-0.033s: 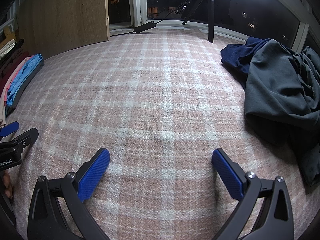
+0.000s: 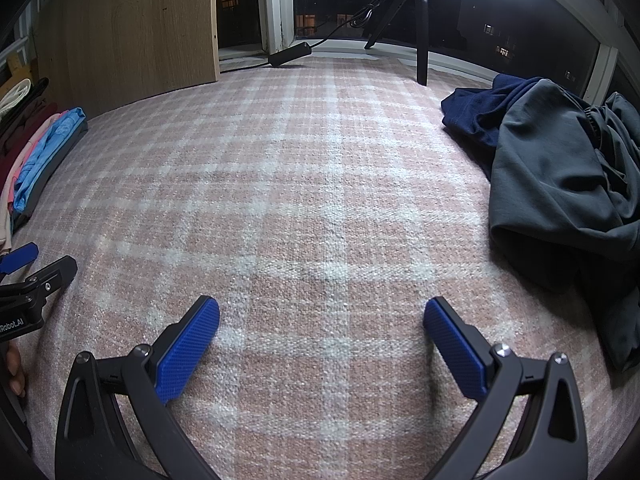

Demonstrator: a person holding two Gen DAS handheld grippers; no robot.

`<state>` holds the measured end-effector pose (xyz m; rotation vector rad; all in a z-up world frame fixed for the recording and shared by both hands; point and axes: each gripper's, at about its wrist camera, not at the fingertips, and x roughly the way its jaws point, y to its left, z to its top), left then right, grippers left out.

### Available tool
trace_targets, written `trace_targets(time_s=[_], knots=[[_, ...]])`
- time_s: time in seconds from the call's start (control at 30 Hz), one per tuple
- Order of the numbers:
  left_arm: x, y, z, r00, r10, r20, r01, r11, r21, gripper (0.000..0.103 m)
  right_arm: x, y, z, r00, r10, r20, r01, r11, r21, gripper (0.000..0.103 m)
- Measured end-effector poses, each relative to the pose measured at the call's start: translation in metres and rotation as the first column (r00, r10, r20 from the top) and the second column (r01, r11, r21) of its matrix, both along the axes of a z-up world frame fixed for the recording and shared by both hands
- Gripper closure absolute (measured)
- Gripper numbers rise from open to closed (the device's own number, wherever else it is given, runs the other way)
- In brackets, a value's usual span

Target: Fold clothes

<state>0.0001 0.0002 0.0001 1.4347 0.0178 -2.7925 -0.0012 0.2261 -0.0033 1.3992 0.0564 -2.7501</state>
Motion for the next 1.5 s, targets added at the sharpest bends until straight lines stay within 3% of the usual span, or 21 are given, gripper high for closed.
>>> trace_targets(time_s=[1.03,1.13,1.2,1.4,1.5], knots=[[-0.004,-0.006,-0.001,1.0,0.0,0.014,0.0,1.0,0.005,0.0,-0.002,-0.004,-0.001,1.0,-0.012,0.017,0.012,1.0,0.003,0.0],[-0.001,-0.007,0.01,1.0,-0.014,0.019,0.013,1.0,0.015,0.004,-0.006,-0.004,0.001,0.996,-0.044,0.081,0.044,0.999,0.004,0.0],[0.001,-0.008,0.018,0.999,-0.022,0.023,0.022,1.0,0.023,0.016,-0.01,-0.004,0.003,0.989,-0.061,0.132,0.062,0.998,-0.005,0.0],[0.008,-0.011,0.042,0.998,-0.049,0.031,0.047,0.998,0.044,0.017,0.002,-0.009,0.042,0.994,-0.075,0.075,0.077,0.997,-0.021,0.0],[0.024,-0.02,0.068,0.998,-0.051,-0.019,0.052,0.998,0.037,0.017,0.013,-0.01,0.066,0.996,-0.086,0.038,0.087,0.996,-0.022,0.0]])
